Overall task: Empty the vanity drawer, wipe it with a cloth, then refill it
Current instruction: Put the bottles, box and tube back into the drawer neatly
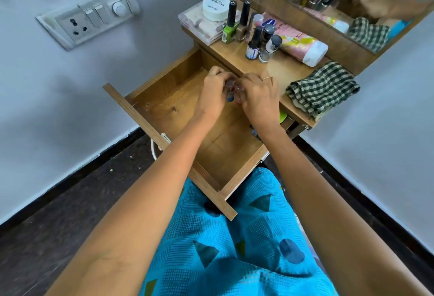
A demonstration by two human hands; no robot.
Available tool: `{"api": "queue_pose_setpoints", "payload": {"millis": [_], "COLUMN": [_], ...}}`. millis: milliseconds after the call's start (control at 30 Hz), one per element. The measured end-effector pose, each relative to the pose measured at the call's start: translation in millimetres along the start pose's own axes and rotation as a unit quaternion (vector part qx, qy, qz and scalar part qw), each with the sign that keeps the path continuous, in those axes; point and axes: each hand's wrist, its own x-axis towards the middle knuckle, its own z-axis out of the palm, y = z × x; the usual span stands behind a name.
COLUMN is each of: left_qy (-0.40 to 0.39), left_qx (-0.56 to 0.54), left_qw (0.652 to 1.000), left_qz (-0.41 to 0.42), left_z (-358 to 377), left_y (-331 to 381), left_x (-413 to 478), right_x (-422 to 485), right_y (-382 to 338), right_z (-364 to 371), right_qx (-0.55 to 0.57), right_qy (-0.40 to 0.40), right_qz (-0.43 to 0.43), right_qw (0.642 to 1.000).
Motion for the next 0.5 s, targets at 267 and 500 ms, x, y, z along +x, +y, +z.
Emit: {"api": "queue_pose_setpoints", "payload": {"millis": [267, 500], "left_qy": [-0.026, -0.041], "left_qx": [-0.022, -0.032], "left_qw": [0.999, 0.999], "left_qz": [0.002, -0.005], "left_z": [20, 30], "left_y": [-4, -6], "left_x": [3, 5], "right_x": [-9, -16], "right_y": [5, -2], "right_z": [9, 4], "right_qx": [-0.139, -0.167], "right_qy": [-0.059, -0.136], "right_qz": [-0.015, 0.023], "right_qw": [0.988, 0.976]}}
